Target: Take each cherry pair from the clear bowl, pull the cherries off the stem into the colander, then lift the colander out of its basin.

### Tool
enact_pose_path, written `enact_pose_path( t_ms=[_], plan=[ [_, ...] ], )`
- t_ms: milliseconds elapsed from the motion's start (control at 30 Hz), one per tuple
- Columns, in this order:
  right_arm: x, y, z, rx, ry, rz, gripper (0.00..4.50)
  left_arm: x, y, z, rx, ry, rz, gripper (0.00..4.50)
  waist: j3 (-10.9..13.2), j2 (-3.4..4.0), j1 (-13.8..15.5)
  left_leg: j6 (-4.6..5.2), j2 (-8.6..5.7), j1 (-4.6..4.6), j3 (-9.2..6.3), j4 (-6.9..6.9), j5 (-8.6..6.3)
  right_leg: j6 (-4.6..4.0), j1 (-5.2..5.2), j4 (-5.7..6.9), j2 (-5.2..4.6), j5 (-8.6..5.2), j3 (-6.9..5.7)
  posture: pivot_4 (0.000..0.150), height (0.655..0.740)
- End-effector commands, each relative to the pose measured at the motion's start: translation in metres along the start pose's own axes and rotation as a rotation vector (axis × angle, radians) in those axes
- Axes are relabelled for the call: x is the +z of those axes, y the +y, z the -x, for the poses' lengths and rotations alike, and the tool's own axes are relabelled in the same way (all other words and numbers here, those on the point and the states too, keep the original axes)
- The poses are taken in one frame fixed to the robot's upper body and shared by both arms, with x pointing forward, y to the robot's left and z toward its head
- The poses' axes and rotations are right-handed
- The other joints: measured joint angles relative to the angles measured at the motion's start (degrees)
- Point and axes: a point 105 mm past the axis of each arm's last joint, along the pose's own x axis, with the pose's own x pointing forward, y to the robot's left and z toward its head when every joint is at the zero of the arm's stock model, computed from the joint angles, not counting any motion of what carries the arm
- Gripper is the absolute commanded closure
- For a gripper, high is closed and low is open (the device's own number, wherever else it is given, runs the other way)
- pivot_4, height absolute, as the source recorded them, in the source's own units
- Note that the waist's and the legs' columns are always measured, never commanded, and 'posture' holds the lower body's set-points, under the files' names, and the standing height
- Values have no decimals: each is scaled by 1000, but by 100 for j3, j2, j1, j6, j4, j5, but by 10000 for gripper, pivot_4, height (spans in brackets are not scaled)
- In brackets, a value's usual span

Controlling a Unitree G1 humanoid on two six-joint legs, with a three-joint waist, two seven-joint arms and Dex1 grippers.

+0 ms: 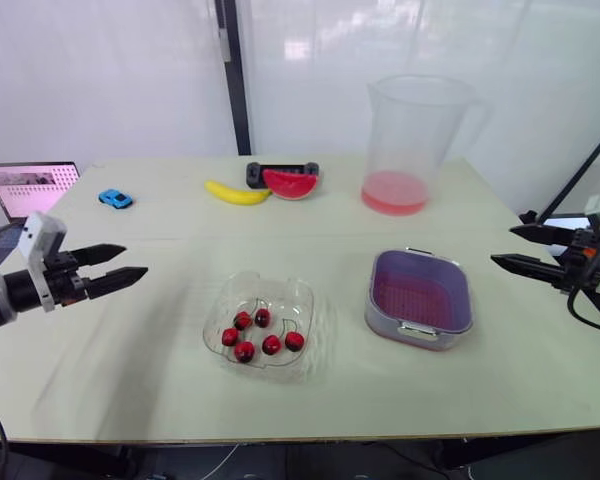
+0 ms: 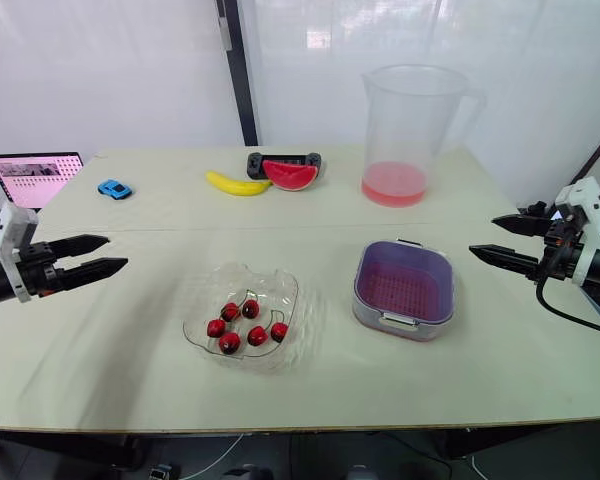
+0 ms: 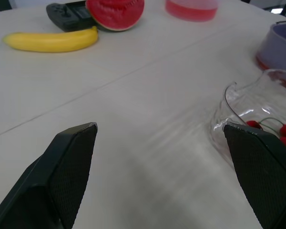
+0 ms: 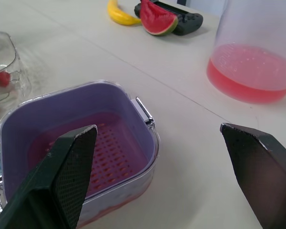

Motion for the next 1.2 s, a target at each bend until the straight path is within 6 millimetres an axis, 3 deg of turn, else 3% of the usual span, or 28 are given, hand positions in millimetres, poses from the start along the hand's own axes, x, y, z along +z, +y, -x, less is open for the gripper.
enact_pose_path(
  t_ms=[33,200,267,333,633,733,967,1067,1200],
  plan=[
    [16,-5,-1,-24,-57,-9,0,7,3,12,24,5,-42,671,2,3,-14,0,0,0,2,0,0,0,-1,2,0,0,2,1500,7400],
    [28,15,-25,69,-12,-23,0,11,-6,15,-10,-52,-17,671,5,5,-11,0,2,-19,-1,6,0,0,-23,14,0,0,2,1500,7400],
    [36,60,-45,263,33,35,0,3,-19,22,-67,-47,-9,671,2,8,-38,0,16,-45,0,15,0,0,-49,21,-1,0,5,1500,7400],
    [40,93,-58,370,65,95,0,0,-29,26,-101,-57,3,671,4,4,-79,-3,20,-90,4,27,2,0,-112,58,-2,1,10,1500,7400],
    [71,179,-111,632,97,201,0,-1,-69,41,-189,-89,-10,671,8,-5,-76,-8,21,-93,0,31,5,-2,-119,67,-6,0,8,1500,7400],
    [64,196,-122,654,282,92,0,-7,-69,43,-154,-85,-21,671,7,-8,-73,-8,22,-93,0,30,5,-4,-121,67,-7,1,9,1500,7400],
    [78,242,-151,728,373,200,0,-8,-79,47,-149,-136,-32,671,6,-9,-107,-8,21,-95,4,25,5,-8,-133,68,-14,3,11,1500,7400],
    [76,257,-185,682,379,274,0,-12,-85,43,-162,-127,-38,671,2,-14,-119,-9,21,-95,3,25,5,-9,-133,69,-12,3,10,1500,7400],
    [66,263,-210,621,405,344,0,-10,-89,40,-170,-123,-35,671,1,-18,-101,-17,20,-94,4,25,10,-14,-141,76,-9,7,10,1500,7400]
  ],
)
